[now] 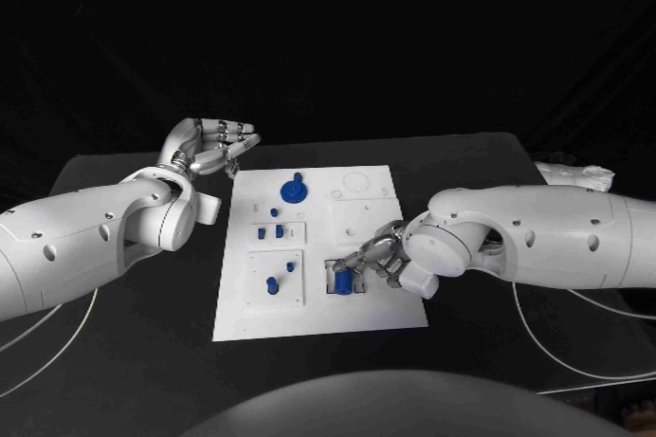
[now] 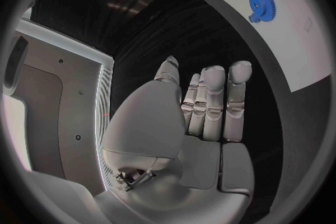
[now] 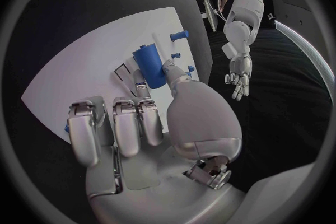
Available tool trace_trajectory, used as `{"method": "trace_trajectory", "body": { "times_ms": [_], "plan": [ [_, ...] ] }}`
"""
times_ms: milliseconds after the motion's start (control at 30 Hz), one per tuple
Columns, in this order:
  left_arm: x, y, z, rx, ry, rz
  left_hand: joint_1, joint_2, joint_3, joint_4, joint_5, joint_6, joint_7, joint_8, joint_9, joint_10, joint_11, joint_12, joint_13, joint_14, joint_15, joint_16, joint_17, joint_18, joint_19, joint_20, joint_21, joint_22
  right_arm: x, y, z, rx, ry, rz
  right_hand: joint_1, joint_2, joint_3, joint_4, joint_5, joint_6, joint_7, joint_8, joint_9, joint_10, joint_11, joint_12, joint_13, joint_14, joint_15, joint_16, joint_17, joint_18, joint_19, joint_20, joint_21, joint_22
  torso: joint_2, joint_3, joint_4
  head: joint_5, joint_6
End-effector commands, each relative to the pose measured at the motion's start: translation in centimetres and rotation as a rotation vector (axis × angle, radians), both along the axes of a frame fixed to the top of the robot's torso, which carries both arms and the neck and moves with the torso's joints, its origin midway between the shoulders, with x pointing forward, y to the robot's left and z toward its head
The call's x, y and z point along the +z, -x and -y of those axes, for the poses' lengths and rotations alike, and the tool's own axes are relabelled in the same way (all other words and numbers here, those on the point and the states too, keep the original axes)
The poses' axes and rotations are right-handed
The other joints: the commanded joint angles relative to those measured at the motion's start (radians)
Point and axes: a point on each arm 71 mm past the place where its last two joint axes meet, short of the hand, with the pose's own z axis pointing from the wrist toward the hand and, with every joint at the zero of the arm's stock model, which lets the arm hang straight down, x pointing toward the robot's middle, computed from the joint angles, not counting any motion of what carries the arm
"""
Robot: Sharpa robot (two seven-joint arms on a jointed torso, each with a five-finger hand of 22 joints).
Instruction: Assemble the parts on the task board
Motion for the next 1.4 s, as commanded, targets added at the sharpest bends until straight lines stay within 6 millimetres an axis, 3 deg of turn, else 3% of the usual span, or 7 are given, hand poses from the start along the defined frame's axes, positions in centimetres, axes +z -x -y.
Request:
{"method": "trace_trajectory", "body": {
  "times_ms": [33,367,733,1067,1200,1300,1400],
  "plan": [
    [0.07,0.05,0.23,-0.017,0.005,0.002,-0.003,0.01,-0.006,0.001,0.007,-0.004,0.001,-0.004,-0.001,-0.005,0.001,-0.005,0.001,0.004,0.001,-0.005,-0.001,0.007,0.005,0.001,-0.002,-0.001,-0.02,0.1,-0.36,0.041,0.001,0.0,-0.011,-0.001,-0.008,0.002,-0.012,-0.002,-0.004,-0.003,0.001,0.103,0.007,0.004,0.263,0.104,0.004,0.004,0.263,-0.014,0.105,0.0,0.004,0.263,0.0,-0.0006,-0.0005,0.001,0.0],
    [0.07,0.04,0.29,-0.019,0.006,0.002,-0.002,0.011,-0.006,0.001,0.007,-0.005,0.001,-0.004,-0.001,-0.005,0.001,-0.004,0.001,0.004,0.001,-0.005,0.0,0.007,0.006,0.001,-0.003,-0.001,-0.03,0.0,-0.74,0.058,0.004,0.006,-0.029,-0.006,-0.049,0.021,-0.073,-0.004,-0.004,0.004,0.01,0.103,0.007,0.004,0.263,0.104,0.002,0.004,0.263,-0.014,0.105,-0.001,0.004,0.263,0.0,-0.0005,0.0003,0.005,0.0],
    [0.07,0.03,0.32,-0.019,0.006,0.001,-0.002,0.011,-0.006,0.001,0.007,-0.005,0.001,-0.004,-0.001,-0.005,0.001,-0.004,0.001,0.004,0.001,-0.005,0.0,0.007,0.006,0.001,-0.003,-0.001,-0.01,-0.1,-0.97,0.065,0.006,0.018,-0.024,-0.003,-0.072,0.028,-0.079,-0.04,0.002,0.0,0.013,0.103,0.012,0.004,0.263,0.104,0.005,0.004,0.263,-0.014,0.105,0.001,0.004,0.263,0.0,-0.0004,0.0003,0.015,0.0],
    [0.06,0.03,0.33,-0.02,0.006,0.001,-0.002,0.011,-0.006,0.001,0.007,-0.005,0.001,-0.004,-0.001,-0.005,0.001,-0.004,0.001,0.004,0.001,-0.005,0.0,0.007,0.006,0.001,-0.003,-0.001,0.01,-0.11,-0.92,0.067,0.004,0.021,-0.038,-0.005,-0.108,0.05,-0.08,-0.066,-0.002,0.017,0.027,0.103,0.009,0.004,0.263,0.104,0.005,0.004,0.263,-0.014,0.105,0.002,0.004,0.263,0.0,-0.0001,-0.0006,0.019,0.0],
    [0.06,0.03,0.3,-0.02,0.006,0.0,-0.002,0.011,-0.006,0.001,0.007,-0.005,0.001,-0.004,-0.001,-0.005,0.001,-0.004,0.001,0.004,0.001,-0.005,0.0,0.007,0.006,0.001,-0.003,-0.001,0.03,-0.07,-0.93,0.068,0.001,0.022,-0.036,-0.002,-0.119,0.055,-0.078,-0.064,-0.004,0.033,0.038,0.103,0.007,0.004,0.263,0.104,0.004,0.004,0.263,-0.014,0.105,0.001,0.004,0.263,0.0,0.0001,-0.0007,0.019,0.0],
    [0.06,0.04,0.27,-0.02,0.005,0.0,-0.002,0.011,-0.006,0.001,0.007,-0.005,0.001,-0.004,-0.001,-0.005,0.001,-0.004,0.001,0.004,0.001,-0.005,0.0,0.007,0.006,0.001,-0.003,-0.001,0.1,-0.03,-0.91,0.068,0.0,0.032,-0.03,0.004,-0.134,0.061,-0.077,-0.055,-0.01,0.067,0.064,0.103,0.002,0.004,0.263,0.104,0.001,0.004,0.263,-0.014,0.105,-0.001,0.004,0.263,0.001,-0.0001,-0.0007,0.018,0.0],
    [0.06,0.05,0.24,-0.02,0.006,0.0,-0.002,0.011,-0.006,0.001,0.007,-0.005,0.001,-0.004,-0.001,-0.005,0.001,-0.004,0.001,0.004,0.001,-0.005,0.0,0.007,0.006,0.001,-0.003,-0.001,0.27,-0.03,-0.81,0.068,0.003,0.064,-0.025,0.009,-0.15,0.068,-0.077,-0.036,-0.021,0.122,0.107,0.103,-0.007,0.004,0.263,0.104,-0.006,0.004,0.263,-0.014,0.105,-0.007,0.004,0.263,0.001,0.0004,-0.0005,0.02,0.0]
  ]
}}
